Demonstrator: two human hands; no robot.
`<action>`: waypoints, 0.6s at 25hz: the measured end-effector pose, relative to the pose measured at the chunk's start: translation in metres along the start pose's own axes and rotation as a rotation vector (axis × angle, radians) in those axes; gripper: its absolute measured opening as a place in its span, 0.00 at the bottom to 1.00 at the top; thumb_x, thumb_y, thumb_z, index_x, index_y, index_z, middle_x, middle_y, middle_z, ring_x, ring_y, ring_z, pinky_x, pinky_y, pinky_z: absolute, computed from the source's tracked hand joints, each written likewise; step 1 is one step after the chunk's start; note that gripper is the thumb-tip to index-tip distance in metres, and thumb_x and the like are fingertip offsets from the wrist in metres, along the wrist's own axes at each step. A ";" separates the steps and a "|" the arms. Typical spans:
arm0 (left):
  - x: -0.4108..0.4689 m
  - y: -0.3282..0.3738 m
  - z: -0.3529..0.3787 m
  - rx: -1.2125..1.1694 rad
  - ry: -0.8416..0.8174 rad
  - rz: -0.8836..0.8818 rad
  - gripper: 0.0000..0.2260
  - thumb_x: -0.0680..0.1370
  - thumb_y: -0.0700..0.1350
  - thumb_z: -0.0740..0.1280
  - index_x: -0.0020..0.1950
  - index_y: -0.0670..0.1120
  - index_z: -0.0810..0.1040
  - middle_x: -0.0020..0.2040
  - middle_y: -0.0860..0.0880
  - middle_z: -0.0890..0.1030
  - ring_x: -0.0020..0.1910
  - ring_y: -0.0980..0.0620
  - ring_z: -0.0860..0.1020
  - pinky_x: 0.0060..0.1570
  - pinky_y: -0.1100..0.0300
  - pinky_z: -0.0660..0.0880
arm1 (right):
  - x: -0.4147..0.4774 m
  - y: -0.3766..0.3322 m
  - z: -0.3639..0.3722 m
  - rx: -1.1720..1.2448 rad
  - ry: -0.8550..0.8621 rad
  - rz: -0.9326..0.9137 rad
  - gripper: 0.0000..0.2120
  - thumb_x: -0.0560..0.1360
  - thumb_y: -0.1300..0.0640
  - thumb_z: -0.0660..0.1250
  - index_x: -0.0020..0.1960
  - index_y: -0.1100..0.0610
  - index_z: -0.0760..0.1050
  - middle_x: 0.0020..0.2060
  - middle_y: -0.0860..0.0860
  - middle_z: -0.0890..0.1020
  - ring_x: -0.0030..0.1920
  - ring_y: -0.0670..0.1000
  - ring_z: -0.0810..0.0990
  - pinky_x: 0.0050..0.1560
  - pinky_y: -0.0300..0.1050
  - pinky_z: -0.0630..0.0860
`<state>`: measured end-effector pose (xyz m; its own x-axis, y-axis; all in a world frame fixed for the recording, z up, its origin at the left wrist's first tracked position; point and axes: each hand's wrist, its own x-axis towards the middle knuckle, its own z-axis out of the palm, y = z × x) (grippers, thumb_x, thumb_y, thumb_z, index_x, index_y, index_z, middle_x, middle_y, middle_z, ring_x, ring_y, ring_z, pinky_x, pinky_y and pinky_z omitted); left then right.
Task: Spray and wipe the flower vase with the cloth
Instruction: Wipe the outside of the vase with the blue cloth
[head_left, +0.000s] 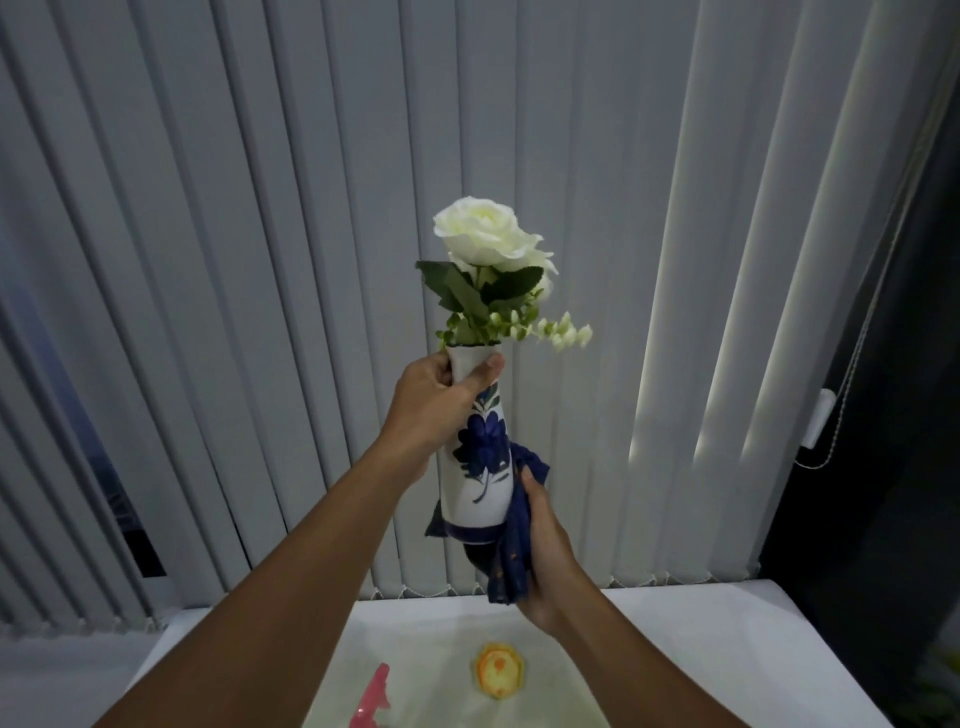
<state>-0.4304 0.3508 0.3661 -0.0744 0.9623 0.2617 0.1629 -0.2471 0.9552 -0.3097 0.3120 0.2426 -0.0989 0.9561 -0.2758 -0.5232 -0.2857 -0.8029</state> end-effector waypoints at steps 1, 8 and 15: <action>0.000 0.000 0.001 0.010 0.002 0.010 0.15 0.76 0.56 0.74 0.59 0.50 0.81 0.51 0.51 0.87 0.51 0.53 0.85 0.50 0.59 0.81 | -0.003 -0.001 0.002 0.028 0.009 0.008 0.24 0.79 0.36 0.60 0.58 0.54 0.82 0.47 0.58 0.88 0.43 0.57 0.86 0.47 0.51 0.80; -0.001 0.002 0.007 0.206 0.148 0.117 0.15 0.75 0.59 0.73 0.53 0.50 0.78 0.42 0.55 0.80 0.41 0.58 0.79 0.39 0.65 0.73 | -0.002 0.011 0.019 -0.021 0.162 -0.195 0.18 0.78 0.39 0.63 0.57 0.50 0.81 0.49 0.56 0.88 0.53 0.60 0.85 0.61 0.61 0.80; 0.005 -0.003 0.001 -0.012 0.155 -0.010 0.31 0.60 0.61 0.81 0.59 0.51 0.82 0.54 0.52 0.86 0.53 0.51 0.85 0.57 0.50 0.83 | -0.010 0.010 0.016 -0.292 0.155 -0.510 0.13 0.81 0.43 0.60 0.54 0.49 0.79 0.46 0.51 0.87 0.48 0.51 0.85 0.46 0.43 0.79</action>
<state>-0.4298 0.3569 0.3646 -0.2274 0.9359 0.2692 0.1497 -0.2396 0.9593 -0.3275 0.3004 0.2463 0.2391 0.9627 0.1262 -0.2160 0.1795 -0.9597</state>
